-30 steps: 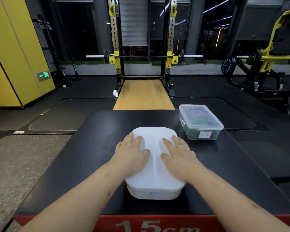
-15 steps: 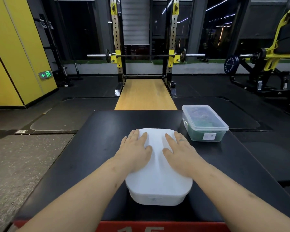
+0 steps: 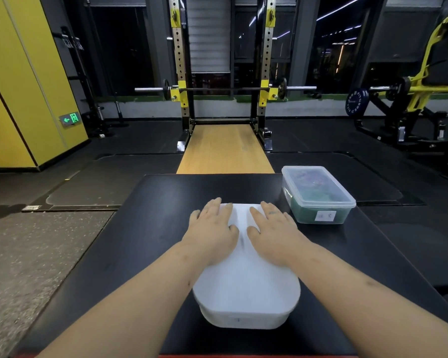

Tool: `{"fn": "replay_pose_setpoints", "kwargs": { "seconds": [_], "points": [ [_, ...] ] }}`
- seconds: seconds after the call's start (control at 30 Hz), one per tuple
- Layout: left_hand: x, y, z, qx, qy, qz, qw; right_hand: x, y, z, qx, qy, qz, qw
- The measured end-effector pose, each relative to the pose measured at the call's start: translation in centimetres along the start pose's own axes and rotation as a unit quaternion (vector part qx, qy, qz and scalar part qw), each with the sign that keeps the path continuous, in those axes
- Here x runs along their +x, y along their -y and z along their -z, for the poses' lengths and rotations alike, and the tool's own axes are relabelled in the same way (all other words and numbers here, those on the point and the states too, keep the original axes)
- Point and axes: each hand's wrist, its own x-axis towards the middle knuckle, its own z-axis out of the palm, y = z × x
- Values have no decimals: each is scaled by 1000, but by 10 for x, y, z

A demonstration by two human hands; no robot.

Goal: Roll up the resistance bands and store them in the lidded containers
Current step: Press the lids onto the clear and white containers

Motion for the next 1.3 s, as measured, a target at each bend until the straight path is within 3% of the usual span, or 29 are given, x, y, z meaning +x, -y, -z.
{"fn": "replay_pose_setpoints", "kwargs": {
  "seconds": [0.2, 0.5, 0.73, 1.07, 1.2, 1.3],
  "points": [
    [7, 7, -2, -5, 29, -30, 999, 6, -2, -9, 6, 3, 11, 1000],
    [17, -6, 4, 1, -1, -13, 1000, 12, 6, 3, -45, 29, 13, 998],
    [23, -8, 0, 23, 9, -73, 997, 23, 2, -1, -58, 3, 69, 996],
    [21, -3, 4, -20, 19, -48, 998, 20, 0, -1, -12, 3, 52, 999],
    [3, 4, 2, 49, 52, 8, 997, 4, -5, -1, 6, 23, 1, 1000],
    [-5, 6, -1, 36, 56, 15, 998, -3, -5, -5, 25, 17, -4, 1000]
  ]
}}
